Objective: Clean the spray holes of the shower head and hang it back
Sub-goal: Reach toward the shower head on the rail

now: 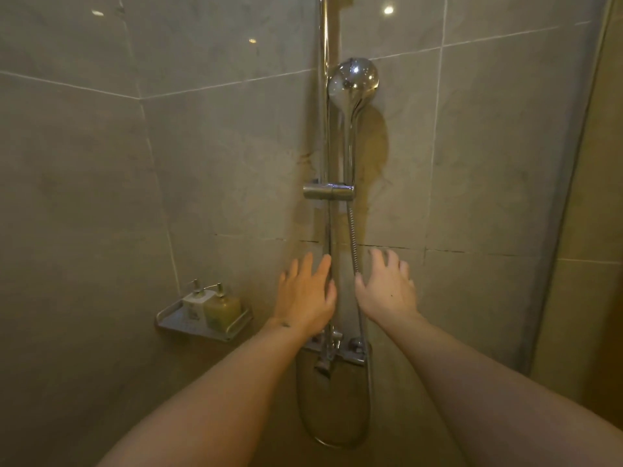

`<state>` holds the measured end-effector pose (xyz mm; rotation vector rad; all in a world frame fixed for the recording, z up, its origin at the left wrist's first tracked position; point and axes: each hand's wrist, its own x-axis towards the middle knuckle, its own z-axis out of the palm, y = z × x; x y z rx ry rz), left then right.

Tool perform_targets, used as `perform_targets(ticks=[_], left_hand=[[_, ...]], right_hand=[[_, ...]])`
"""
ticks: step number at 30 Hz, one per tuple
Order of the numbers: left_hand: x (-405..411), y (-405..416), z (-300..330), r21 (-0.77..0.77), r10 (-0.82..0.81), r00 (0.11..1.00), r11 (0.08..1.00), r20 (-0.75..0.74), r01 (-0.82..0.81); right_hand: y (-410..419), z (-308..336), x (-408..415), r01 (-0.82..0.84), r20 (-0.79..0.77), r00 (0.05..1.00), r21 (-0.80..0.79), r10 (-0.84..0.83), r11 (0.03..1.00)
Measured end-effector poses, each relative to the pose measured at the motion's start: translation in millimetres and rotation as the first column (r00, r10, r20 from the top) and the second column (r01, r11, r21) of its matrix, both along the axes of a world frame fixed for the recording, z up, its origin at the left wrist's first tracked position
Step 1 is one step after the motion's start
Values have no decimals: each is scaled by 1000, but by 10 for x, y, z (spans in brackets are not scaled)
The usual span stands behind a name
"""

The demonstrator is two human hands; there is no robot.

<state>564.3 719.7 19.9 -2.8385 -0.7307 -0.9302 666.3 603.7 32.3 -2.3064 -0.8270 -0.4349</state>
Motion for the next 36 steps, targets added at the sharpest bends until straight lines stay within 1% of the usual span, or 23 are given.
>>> perform_targets(ticks=[4,7,9,11,14,16,19,21,27,33,36], left_hand=[[357,235,292,74,-107,979,993,174,96],[641,404,511,143,-174,957,979,232,143],[824,511,632,197,-194,948,969,252,147],[1000,587,730,201,-188,948,970,257,138],[1191,669,772,193,-156,958,975,240,110],[1268,767,740,224,-144,961,970,237,90],[1348,930,645,297,-150,963,952,224,79],[1392,992,593,322,-162,960,943,230,82],[1501,1141,502,388,-215,940,916,265,100],[1596,1159,455,410,-245,918,906,312,103],[1595,1186,451,423,-271,906,899,326,116]], right_hand=[[361,259,368,-70,57,996,121,63,990],[566,570,633,-104,61,994,254,91,962],[685,789,772,-135,54,991,343,124,930],[807,982,881,-180,65,984,410,168,894],[958,1166,966,-234,103,972,420,210,877],[1054,1205,985,-265,106,964,442,243,857],[1207,1162,977,-285,82,954,546,288,788],[1296,1105,990,-293,108,952,596,287,748],[1416,1020,1003,-293,140,952,678,273,674],[1369,1084,998,-300,136,951,634,279,713],[1364,1105,964,-291,135,954,640,268,711]])
